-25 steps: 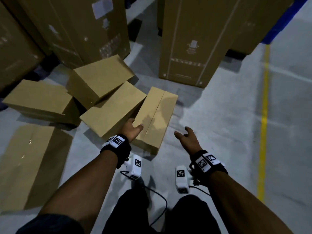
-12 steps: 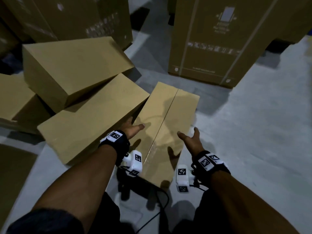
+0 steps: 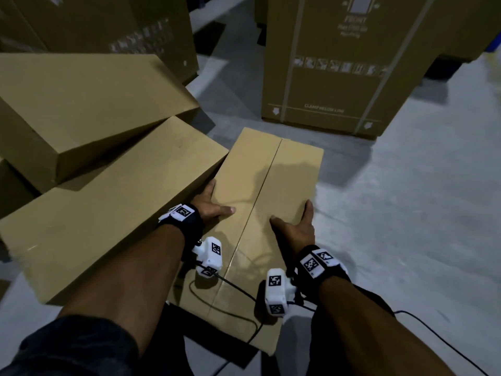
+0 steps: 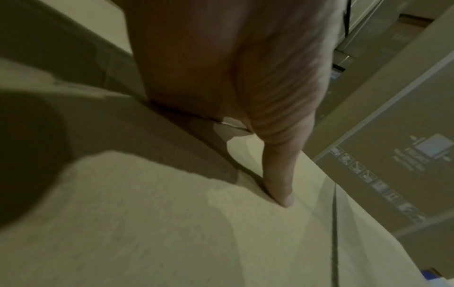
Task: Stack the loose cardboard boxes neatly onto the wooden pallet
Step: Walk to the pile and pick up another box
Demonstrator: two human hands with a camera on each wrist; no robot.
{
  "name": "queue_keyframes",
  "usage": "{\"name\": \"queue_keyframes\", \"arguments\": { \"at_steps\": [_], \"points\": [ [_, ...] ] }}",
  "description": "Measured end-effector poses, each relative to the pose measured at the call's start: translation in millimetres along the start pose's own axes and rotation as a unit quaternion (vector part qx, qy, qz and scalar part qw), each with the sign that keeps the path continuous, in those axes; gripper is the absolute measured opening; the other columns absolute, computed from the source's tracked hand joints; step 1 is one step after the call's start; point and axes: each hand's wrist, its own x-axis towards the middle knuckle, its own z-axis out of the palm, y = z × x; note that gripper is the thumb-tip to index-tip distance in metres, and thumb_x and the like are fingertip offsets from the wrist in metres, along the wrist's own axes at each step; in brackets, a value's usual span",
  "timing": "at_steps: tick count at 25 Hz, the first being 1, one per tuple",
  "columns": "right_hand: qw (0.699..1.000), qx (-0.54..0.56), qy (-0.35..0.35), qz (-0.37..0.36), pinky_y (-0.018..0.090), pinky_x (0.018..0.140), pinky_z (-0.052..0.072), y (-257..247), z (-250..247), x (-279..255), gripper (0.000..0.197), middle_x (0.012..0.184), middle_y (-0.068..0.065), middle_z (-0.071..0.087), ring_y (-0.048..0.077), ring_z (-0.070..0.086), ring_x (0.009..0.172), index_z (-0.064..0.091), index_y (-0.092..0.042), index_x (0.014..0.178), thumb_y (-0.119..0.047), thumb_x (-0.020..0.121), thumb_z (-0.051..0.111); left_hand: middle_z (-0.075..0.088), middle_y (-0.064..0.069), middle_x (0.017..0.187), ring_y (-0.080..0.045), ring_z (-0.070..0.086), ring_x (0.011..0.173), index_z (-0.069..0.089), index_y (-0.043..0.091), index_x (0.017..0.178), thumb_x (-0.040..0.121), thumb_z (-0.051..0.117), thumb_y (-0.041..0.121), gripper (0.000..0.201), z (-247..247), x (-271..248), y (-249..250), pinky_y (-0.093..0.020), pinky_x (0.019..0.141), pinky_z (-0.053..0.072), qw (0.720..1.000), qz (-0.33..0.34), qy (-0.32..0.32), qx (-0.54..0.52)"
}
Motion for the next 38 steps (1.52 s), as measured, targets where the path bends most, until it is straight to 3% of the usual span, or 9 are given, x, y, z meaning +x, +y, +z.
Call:
{"name": "queue_keyframes", "arguments": {
  "at_steps": [3,9,13,16,20,27,31,35,38],
  "points": [
    [1.0,0.0,0.009,-0.013,0.037,0.096,0.048,5.3,-1.2,5.8,0.108,0.139,0.009,0.05,0.03,0.056,0.118,0.012,-0.048,0.155,-0.041,0.074,0.083,0.035,-0.005,0.156,-0.021,0.037,0.139,0.001,0.026,0.159,0.079,0.083,0.027,0.114,-0.3,4.3,1.4,-0.023,0.105,0.03,0.999,0.026,-0.012,-0.015],
    [1.0,-0.004,0.018,-0.013,0.05,0.105,0.047,-0.4,-14.5,-11.5,0.112,0.138,0.008,0.053,0.034,0.056,0.118,0.004,-0.053,0.154,-0.046,0.072,0.081,0.038,-0.003,0.154,-0.011,0.04,0.128,0.005,0.024,0.159,0.077,0.085,0.024,0.114,0.4,-9.2,7.0,-0.019,0.101,0.029,0.996,0.078,0.001,-0.034],
    [0.999,-0.001,0.04,-0.015,0.049,0.104,0.049,-37.1,-46.8,-59.1,0.111,0.14,0.006,0.052,0.032,0.057,0.119,0.003,-0.058,0.15,-0.05,0.069,0.078,0.039,0.013,0.14,-0.005,0.04,0.123,0.01,0.026,0.159,0.078,0.084,0.019,0.11,-11.4,-58.4,47.6,-0.016,0.097,0.03,0.993,0.095,-0.004,-0.067],
    [0.998,-0.002,0.063,-0.02,0.048,0.102,0.05,-92.5,-84.3,-114.3,0.108,0.141,0.004,0.053,0.032,0.058,0.117,0.004,-0.061,0.147,-0.05,0.068,0.078,0.043,0.015,0.129,-0.004,0.044,0.117,0.015,0.024,0.158,0.079,0.083,0.011,0.105,-33.5,-120.5,99.1,-0.009,0.086,0.034,0.989,0.108,0.007,-0.098],
    [0.996,-0.021,0.076,-0.029,0.049,0.103,0.049,-188.2,-134.3,-204.6,0.106,0.142,0.002,0.053,0.034,0.057,0.119,0.004,-0.062,0.146,-0.052,0.068,0.075,0.053,0.01,0.13,-0.011,0.053,0.12,0.015,0.029,0.158,0.073,0.088,0.016,0.113,-92.1,-210.8,171.3,-0.018,0.095,0.038,0.987,0.114,0.012,-0.11],
    [0.994,-0.007,0.071,-0.084,0.049,0.101,0.051,-348.3,-200.0,-380.7,0.105,0.138,-0.001,0.056,0.03,0.059,0.117,0.006,-0.068,0.141,-0.056,0.061,0.074,0.042,0.011,0.141,-0.007,0.042,0.127,0.007,0.025,0.159,0.076,0.085,0.018,0.114,-220.6,-405.2,284.3,-0.021,0.103,0.032,0.984,0.151,0.021,-0.092],
    [0.991,0.031,0.02,-0.129,0.048,0.099,0.053,-385.0,-212.8,-440.9,0.104,0.142,-0.003,0.054,0.029,0.06,0.12,0.012,-0.072,0.137,-0.048,0.061,0.079,0.034,0.0,0.156,-0.008,0.036,0.13,0.007,0.032,0.159,0.074,0.086,0.019,0.117,-253.3,-490.4,288.0,-0.021,0.104,0.028,0.975,0.159,0.106,-0.114],
    [0.981,0.016,-0.078,-0.178,0.048,0.095,0.056,-384.5,-214.9,-469.0,0.106,0.14,-0.003,0.053,0.026,0.061,0.115,0.015,-0.067,0.143,-0.044,0.063,0.082,0.028,0.004,0.158,-0.021,0.036,0.139,0.016,0.059,0.148,0.057,0.092,0.029,0.122,-242.7,-563.6,255.4,-0.042,0.111,0.037,0.947,0.128,0.185,-0.231],
    [0.951,-0.043,-0.178,-0.249,0.047,0.111,0.042,-379.6,-221.4,-477.2,0.115,0.145,-0.014,0.041,0.022,0.049,0.13,0.012,-0.049,0.154,-0.043,0.066,0.086,0.021,0.005,0.162,-0.024,0.029,0.143,0.013,0.071,0.141,0.054,0.09,0.04,0.12,-215.1,-623.5,231.2,-0.054,0.11,0.038,0.925,0.085,0.277,-0.244]
  ]
}}
